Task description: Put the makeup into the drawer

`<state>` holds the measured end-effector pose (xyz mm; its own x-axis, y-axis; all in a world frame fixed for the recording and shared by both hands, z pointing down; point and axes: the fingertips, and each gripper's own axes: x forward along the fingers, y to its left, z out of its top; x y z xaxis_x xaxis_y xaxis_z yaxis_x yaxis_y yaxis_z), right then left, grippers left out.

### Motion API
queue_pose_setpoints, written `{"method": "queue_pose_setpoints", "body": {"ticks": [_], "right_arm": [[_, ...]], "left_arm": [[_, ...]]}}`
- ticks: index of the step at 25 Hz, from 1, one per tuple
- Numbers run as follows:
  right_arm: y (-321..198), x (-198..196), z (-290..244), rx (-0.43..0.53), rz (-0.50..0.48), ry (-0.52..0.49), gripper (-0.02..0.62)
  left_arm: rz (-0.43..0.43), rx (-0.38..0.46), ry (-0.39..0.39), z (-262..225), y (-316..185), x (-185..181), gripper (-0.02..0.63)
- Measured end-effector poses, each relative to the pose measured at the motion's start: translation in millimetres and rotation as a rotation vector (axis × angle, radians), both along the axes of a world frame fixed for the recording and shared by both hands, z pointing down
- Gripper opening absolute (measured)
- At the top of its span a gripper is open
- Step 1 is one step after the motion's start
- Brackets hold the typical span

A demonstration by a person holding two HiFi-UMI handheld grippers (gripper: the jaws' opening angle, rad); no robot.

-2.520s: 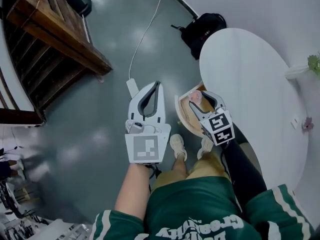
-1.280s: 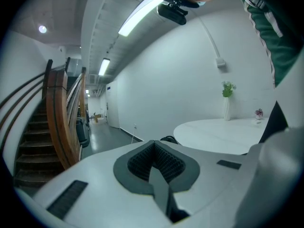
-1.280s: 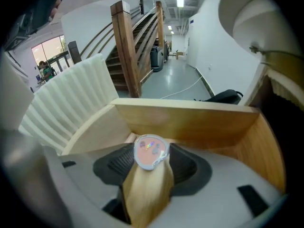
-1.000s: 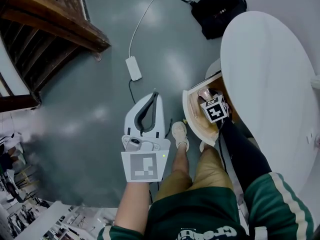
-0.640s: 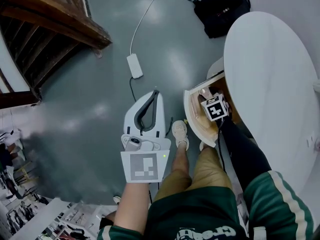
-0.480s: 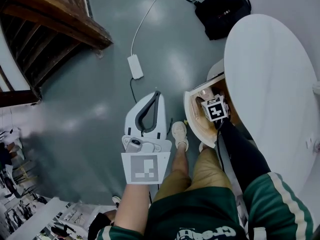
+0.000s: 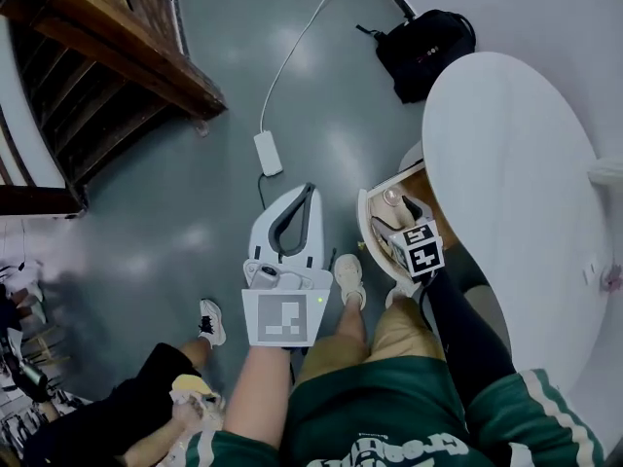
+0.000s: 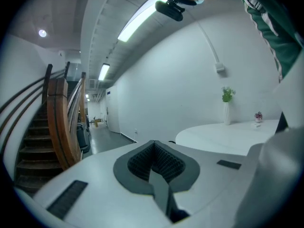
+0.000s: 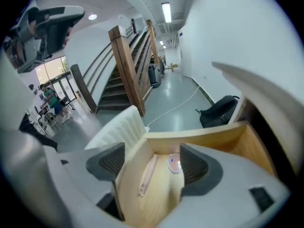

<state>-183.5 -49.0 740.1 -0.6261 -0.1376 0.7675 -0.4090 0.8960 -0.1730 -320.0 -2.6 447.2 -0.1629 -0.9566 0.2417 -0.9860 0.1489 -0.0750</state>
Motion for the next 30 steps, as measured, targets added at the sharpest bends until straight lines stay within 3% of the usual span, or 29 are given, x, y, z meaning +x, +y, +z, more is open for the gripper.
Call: {"method": "queue_pose_setpoints", "body": {"ticks": [9, 16, 30], "right_arm": [[-16, -25, -143, 0.19, 0.034, -0.21, 0.357], [-44, -32, -254, 0.321, 0.084, -0.363, 0.357], [-52, -34, -416, 0.545, 0.135, -0.659, 0.328]], "left_arm": [[0.013, 0.053, 0.014, -38, 3, -5, 0.0], [0.032, 0.038, -0.016, -62, -1, -7, 0.0], [0.012, 0.132, -0.069, -140, -14, -22, 0.0]]}}
